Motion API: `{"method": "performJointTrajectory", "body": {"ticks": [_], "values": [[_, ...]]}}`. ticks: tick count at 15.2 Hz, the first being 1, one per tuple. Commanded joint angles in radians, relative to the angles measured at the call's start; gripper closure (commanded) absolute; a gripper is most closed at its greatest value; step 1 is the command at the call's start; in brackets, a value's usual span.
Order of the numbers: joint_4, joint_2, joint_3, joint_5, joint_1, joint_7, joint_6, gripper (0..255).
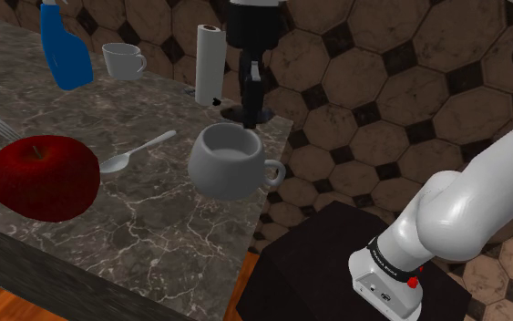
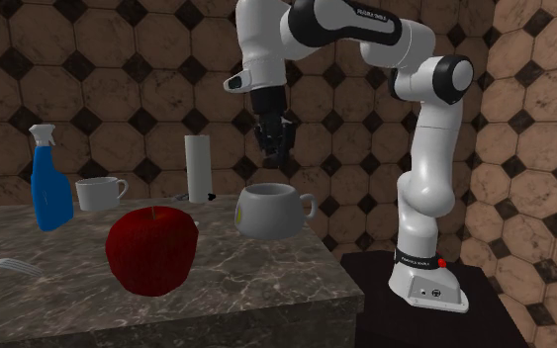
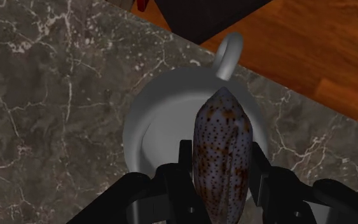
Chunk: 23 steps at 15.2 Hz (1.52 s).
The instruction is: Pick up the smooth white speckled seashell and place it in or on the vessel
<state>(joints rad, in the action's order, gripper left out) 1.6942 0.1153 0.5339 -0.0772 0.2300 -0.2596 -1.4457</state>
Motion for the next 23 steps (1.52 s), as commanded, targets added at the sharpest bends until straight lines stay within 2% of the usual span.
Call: {"method": "performJointTrajectory", "body": {"ticks": [1,9,16,17,22,23], "values": [[0.033,0.006,0.000,-0.003,0.000,-0.002,-0.028,255],[0.150,0.021,0.000,-0.010,0.002,-0.010,-0.131,255],[0.150,0.021,0.000,-0.010,0.002,-0.010,-0.131,255],[0.149,0.021,0.000,-0.010,0.002,-0.010,-0.131,0],[0.150,0.021,0.000,-0.010,0.002,-0.010,-0.131,0],[0.106,0.011,0.001,-0.005,0.001,-0.006,-0.097,0]]}}
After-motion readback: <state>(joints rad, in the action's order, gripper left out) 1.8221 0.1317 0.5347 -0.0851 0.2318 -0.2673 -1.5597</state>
